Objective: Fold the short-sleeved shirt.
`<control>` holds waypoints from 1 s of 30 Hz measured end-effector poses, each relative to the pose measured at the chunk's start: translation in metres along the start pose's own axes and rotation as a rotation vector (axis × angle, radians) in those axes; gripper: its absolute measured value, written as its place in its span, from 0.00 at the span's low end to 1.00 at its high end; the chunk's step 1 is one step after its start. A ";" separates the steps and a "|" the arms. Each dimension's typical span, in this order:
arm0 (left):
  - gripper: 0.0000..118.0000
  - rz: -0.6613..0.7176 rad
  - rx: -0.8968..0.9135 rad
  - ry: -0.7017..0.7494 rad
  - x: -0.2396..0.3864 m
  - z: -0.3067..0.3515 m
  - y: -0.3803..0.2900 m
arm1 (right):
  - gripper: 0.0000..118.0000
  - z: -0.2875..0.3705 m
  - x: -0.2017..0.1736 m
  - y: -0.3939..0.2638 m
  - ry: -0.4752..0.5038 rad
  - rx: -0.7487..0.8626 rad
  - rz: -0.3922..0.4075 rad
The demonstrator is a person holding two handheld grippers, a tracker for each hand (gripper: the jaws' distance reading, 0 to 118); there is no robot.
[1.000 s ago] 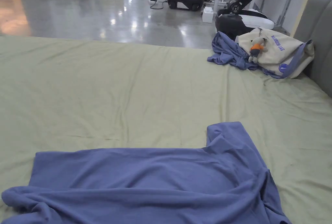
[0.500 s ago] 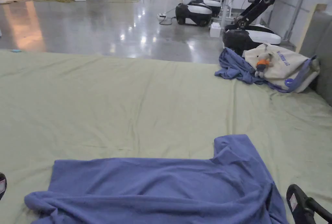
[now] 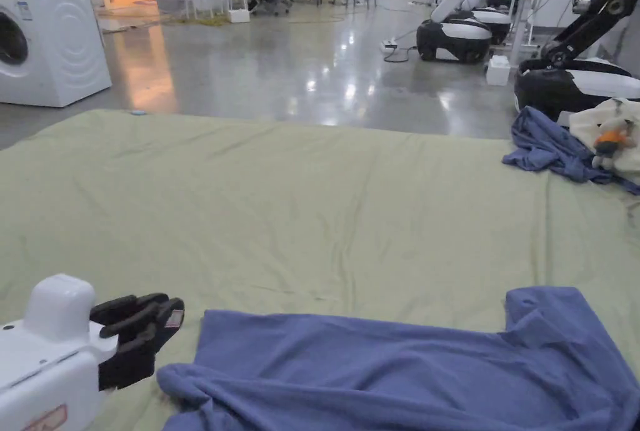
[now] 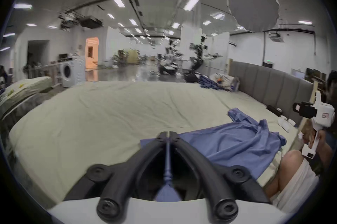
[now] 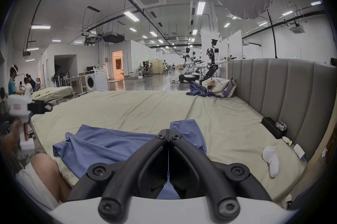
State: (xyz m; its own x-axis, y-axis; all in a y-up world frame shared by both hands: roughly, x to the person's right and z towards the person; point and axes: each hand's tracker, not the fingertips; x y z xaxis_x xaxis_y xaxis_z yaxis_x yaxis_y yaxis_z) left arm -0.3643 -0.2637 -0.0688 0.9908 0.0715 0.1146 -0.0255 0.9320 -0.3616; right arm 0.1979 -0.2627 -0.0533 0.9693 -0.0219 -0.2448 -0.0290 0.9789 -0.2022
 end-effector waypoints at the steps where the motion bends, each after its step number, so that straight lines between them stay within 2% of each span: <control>1: 0.84 -0.018 -0.039 -0.041 -0.015 -0.021 0.005 | 0.02 -0.002 0.001 0.000 0.008 -0.006 -0.003; 3: 0.85 -0.046 -0.129 -0.104 -0.027 -0.065 0.015 | 0.02 -0.006 0.002 0.001 0.018 -0.017 -0.021; 8: 0.85 -0.146 -0.336 -0.079 -0.053 -0.154 0.008 | 0.02 -0.015 0.001 0.001 0.030 -0.037 -0.014; 10: 0.85 -0.141 -0.405 -0.159 -0.057 -0.179 0.000 | 0.02 -0.020 0.003 0.001 0.032 -0.056 -0.010; 13: 0.85 -0.216 -0.465 -0.135 -0.048 -0.196 -0.009 | 0.02 -0.025 0.006 0.000 0.027 -0.075 -0.007; 23: 0.84 -0.224 -0.532 -0.104 -0.065 -0.213 -0.024 | 0.02 -0.030 0.013 -0.001 0.022 -0.095 -0.003; 24: 0.80 -0.222 -0.539 -0.104 -0.064 -0.213 -0.024 | 0.02 -0.030 0.012 -0.002 0.021 -0.100 0.004; 25: 0.70 -0.220 -0.539 -0.107 -0.062 -0.211 -0.025 | 0.02 -0.031 0.012 -0.002 0.019 -0.102 0.008; 26: 0.49 -0.219 -0.536 -0.116 -0.060 -0.209 -0.025 | 0.02 -0.031 0.013 -0.002 0.022 -0.107 0.010; 27: 0.23 -0.229 -0.531 -0.116 -0.063 -0.206 -0.027 | 0.02 -0.031 0.012 -0.002 0.026 -0.110 0.013; 28: 0.05 -0.241 -0.525 -0.122 -0.060 -0.204 -0.026 | 0.02 -0.031 0.011 -0.002 0.024 -0.111 0.016; 30: 0.04 -0.282 -0.530 -0.126 -0.049 -0.200 -0.025 | 0.02 -0.032 0.014 -0.002 0.023 -0.116 0.017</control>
State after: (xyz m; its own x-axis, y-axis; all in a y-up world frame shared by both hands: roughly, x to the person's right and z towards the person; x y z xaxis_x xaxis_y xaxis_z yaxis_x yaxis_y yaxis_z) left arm -0.3854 -0.3610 -0.2503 0.9258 -0.0805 0.3694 0.3367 0.6199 -0.7087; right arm 0.2035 -0.2714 -0.0865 0.9628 -0.0117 -0.2701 -0.0742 0.9492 -0.3057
